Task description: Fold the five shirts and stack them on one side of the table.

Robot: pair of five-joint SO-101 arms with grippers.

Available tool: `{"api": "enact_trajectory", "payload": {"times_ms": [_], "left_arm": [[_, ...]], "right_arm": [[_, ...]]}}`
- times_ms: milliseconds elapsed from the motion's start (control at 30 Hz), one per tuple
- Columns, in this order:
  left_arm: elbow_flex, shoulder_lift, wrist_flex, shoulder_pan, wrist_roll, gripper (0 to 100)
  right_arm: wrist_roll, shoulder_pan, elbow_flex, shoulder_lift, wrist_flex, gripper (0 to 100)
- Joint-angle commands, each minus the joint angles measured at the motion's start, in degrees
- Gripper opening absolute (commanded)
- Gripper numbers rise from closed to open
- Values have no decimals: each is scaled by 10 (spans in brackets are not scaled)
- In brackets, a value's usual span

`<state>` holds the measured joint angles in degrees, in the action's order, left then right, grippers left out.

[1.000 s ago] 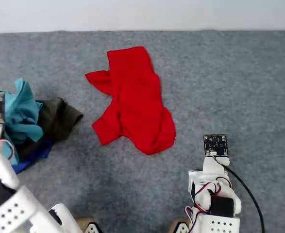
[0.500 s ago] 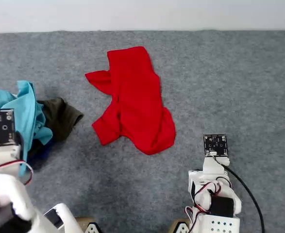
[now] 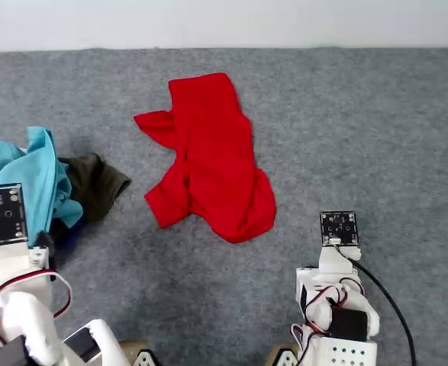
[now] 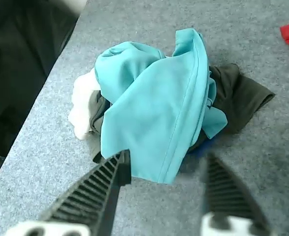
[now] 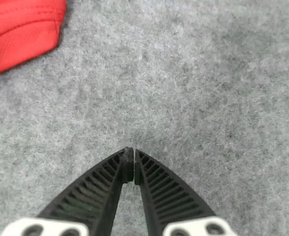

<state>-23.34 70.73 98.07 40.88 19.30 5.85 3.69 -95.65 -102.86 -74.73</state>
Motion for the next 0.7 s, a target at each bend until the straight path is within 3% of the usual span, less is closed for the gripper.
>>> {"api": "enact_trajectory", "payload": {"times_ms": [0, 267, 367, 467, 667], "left_arm": [[16, 1, 4, -1, -7, 124], [15, 1, 24, 3, -7, 83], [14, 1, 23, 3, -7, 83], [-13, 1, 23, 6, -7, 83], [-77, 1, -6, 85, -7, 83]], "right_arm": [[-4, 3, -8, -7, -1, 9], [-1, -2, -8, -7, -1, 9], [4, 33, -1, -7, -1, 9], [63, 38, 33, -7, 48, 9], [84, 1, 155, 8, 72, 8]]}}
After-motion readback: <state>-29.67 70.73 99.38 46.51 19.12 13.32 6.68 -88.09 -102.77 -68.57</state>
